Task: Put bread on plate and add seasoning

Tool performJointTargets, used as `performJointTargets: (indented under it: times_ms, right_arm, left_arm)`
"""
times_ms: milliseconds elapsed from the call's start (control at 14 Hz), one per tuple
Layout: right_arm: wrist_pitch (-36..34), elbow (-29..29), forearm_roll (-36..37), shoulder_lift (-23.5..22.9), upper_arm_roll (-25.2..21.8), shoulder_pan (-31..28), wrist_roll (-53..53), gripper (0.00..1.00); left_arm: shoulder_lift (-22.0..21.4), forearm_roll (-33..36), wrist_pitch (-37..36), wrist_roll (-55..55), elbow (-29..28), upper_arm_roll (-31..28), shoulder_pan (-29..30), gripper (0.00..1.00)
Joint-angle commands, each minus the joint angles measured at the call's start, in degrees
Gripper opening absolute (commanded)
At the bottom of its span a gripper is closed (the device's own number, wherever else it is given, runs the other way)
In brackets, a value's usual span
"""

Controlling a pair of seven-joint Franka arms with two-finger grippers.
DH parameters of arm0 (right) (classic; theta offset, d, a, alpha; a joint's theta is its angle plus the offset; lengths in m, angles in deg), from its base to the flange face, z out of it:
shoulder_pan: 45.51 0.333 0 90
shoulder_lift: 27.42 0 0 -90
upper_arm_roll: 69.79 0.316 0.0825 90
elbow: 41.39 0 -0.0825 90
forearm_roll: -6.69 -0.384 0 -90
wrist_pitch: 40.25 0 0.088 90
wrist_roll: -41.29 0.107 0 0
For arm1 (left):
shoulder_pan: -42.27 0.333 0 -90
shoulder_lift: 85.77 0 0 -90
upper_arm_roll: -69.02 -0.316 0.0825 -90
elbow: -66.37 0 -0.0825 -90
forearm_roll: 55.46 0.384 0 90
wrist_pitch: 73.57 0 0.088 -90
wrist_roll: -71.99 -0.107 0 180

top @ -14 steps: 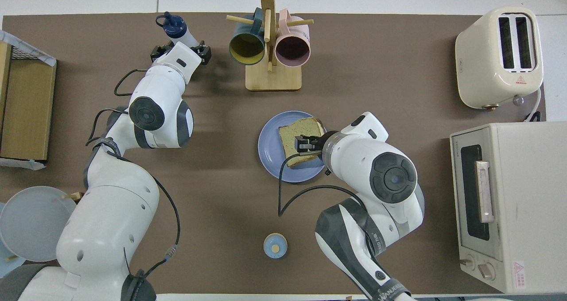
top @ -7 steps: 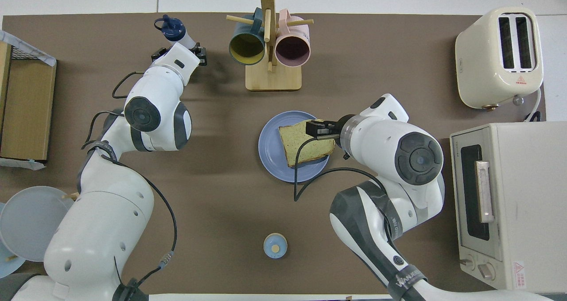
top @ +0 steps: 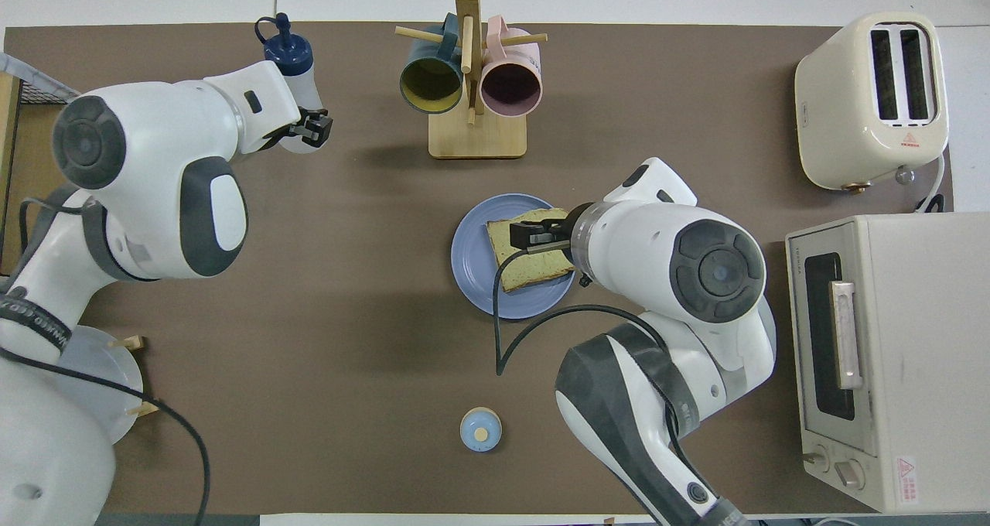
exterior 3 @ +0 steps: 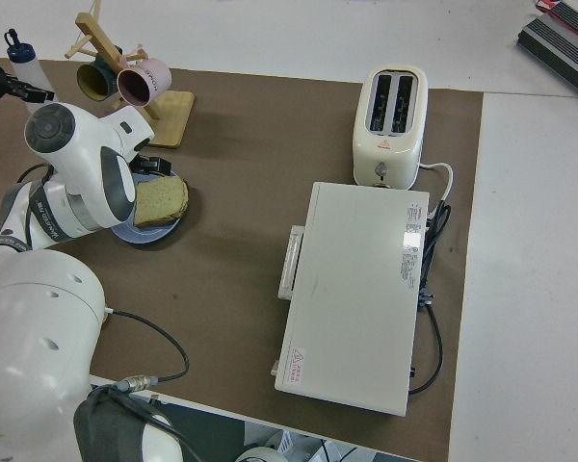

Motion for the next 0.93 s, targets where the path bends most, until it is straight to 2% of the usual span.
performJointTargets:
  times_ms: [0, 214, 356, 499, 570, 641, 855]
  right_arm:
    - [-13.7, 11.1, -9.5, -1.6, 0.0, -0.2, -1.3, 1.0]
    - [-19.2, 12.2, -16.5, 1.3, 0.0, -0.7, 3.7, 1.0]
    - [-20.7, 12.1, -20.6, 2.8, 0.2, 0.0, 7.4, 1.0]
    - [-20.8, 12.1, -23.9, 4.2, 1.1, 0.7, 10.7, 1.0]
    - [-20.8, 12.2, -24.8, 5.1, 1.4, 0.9, 11.2, 0.95]
    - [-20.8, 12.9, -26.5, 6.0, 2.5, 1.0, 12.1, 0.86]
    - [-19.7, 14.4, -27.2, 6.5, 4.9, 1.0, 14.5, 0.65]
  left_arm:
    - [-11.4, 0.5, -6.3, -13.3, -9.8, 0.5, 0.0, 0.0]
    - [-18.8, 1.1, -24.2, -25.8, -10.2, 0.5, -0.6, 0.0]
    - [-21.9, 5.7, -31.1, -30.9, -9.9, 2.0, -1.7, 0.0]
    - [-22.8, 8.0, -36.0, -35.5, -10.1, 3.7, -3.2, 0.0]
    - [-23.4, 8.5, -37.6, -37.1, -10.1, 4.5, -3.7, 0.0]
    - [-23.7, 8.5, -39.5, -37.5, -10.1, 5.2, -4.2, 0.0]
    - [-25.0, 8.5, -40.7, -36.9, -11.1, 6.6, -6.7, 0.0]
